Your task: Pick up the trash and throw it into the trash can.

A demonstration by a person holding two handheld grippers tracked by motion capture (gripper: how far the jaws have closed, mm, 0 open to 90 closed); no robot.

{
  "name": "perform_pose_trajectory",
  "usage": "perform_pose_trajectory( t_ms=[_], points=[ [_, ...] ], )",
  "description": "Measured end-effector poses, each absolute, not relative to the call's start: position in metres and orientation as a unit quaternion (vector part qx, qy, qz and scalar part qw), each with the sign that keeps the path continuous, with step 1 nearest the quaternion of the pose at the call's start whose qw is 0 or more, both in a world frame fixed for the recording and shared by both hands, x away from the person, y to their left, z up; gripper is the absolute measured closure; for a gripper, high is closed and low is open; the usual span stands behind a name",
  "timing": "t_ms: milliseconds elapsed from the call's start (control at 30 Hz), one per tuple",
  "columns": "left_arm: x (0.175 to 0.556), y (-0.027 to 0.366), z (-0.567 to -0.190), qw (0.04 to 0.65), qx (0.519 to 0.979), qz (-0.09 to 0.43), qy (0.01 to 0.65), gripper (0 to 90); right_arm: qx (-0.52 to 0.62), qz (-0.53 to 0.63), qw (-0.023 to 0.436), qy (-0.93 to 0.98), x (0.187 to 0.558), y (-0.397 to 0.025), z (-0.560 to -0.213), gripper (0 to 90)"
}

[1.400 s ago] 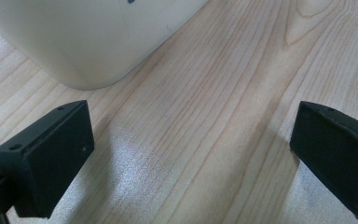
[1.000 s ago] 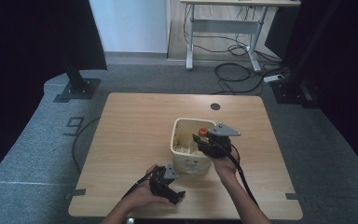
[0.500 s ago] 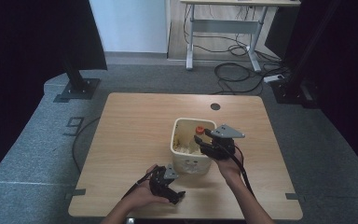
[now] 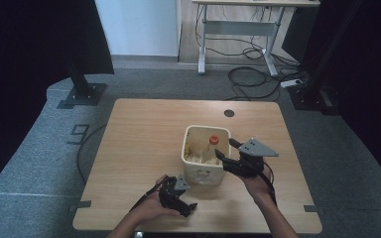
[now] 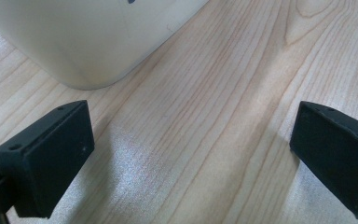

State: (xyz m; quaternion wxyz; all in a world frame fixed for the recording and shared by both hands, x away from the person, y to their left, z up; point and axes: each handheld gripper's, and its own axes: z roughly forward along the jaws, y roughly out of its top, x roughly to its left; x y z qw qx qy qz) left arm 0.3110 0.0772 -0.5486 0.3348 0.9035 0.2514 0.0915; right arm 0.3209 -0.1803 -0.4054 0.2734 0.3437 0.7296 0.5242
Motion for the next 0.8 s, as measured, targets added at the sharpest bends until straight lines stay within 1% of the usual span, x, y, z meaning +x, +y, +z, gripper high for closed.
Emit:
perform_pose_trajectory(
  t_ms=[167, 300, 567, 800],
  points=[
    [0.311, 0.077, -0.549, 0.335, 0.904, 0.091, 0.251, 0.0, 0.351, 0.534, 0.274, 0.719, 0.308, -0.201, -0.407, 35.6],
    [0.311, 0.077, -0.549, 0.336, 0.903, 0.091, 0.253, 0.0, 0.361, 0.538, 0.275, 0.71, 0.3, -0.219, -0.415, 35.6],
    [0.311, 0.077, -0.549, 0.335, 0.903, 0.092, 0.252, 0.0, 0.398, 0.538, 0.265, 0.694, 0.291, -0.255, -0.448, 36.3],
    [0.311, 0.077, -0.549, 0.336, 0.903, 0.093, 0.252, 0.0, 0.418, 0.525, 0.253, 0.697, 0.286, -0.27, -0.474, 36.5]
  ],
)
